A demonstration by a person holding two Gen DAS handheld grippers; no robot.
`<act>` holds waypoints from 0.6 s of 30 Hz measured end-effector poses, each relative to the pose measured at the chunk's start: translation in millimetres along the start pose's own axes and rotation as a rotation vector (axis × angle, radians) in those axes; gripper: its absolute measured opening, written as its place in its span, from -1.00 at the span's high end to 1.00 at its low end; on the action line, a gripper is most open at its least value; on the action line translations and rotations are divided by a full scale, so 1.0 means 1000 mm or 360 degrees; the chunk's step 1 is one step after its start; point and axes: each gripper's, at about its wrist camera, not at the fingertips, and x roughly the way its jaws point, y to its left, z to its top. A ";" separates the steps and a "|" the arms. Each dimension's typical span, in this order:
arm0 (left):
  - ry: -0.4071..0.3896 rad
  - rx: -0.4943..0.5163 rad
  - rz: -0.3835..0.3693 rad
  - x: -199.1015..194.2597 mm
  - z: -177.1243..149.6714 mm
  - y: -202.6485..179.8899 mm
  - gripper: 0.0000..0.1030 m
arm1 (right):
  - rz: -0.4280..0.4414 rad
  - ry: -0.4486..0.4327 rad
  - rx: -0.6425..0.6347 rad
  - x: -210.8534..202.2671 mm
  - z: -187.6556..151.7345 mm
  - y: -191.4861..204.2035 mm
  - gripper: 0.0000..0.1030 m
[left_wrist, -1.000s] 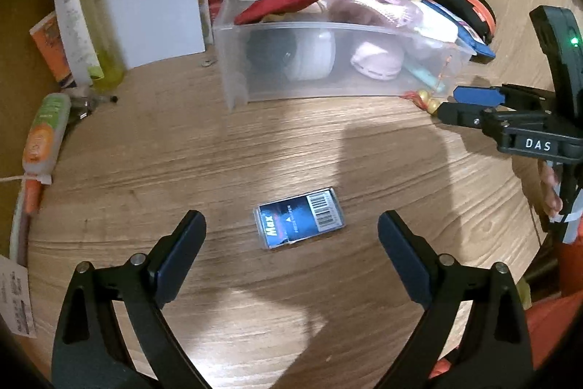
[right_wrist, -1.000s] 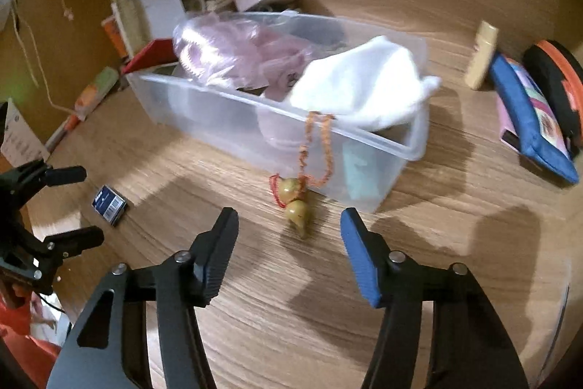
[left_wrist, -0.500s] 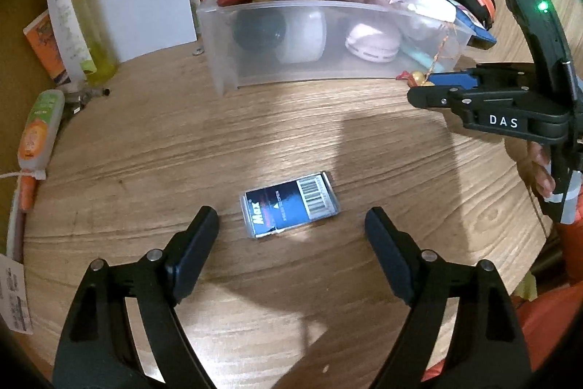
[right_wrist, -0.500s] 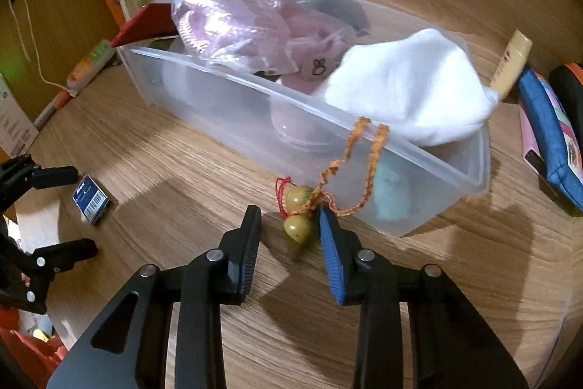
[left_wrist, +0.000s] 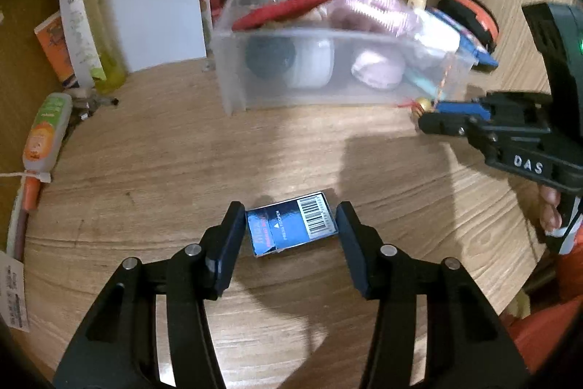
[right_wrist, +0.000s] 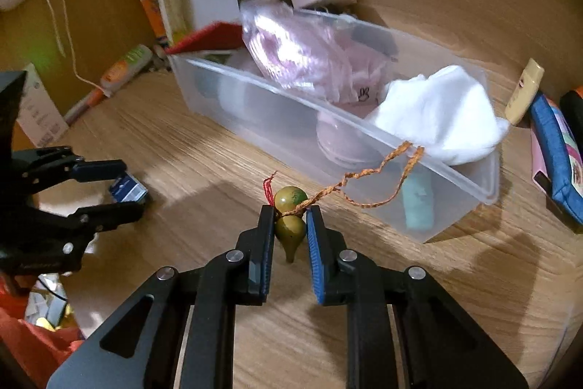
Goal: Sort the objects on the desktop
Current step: 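Grasp the blue card with the left tool while the right tool grasps the gourd pendant, then carry the card and pendant over the box and open both tools to drop them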
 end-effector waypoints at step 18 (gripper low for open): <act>-0.0386 -0.0024 -0.0131 -0.050 0.073 0.003 0.01 | -0.0115 -0.0250 -0.0001 -0.060 0.019 -0.013 0.69</act>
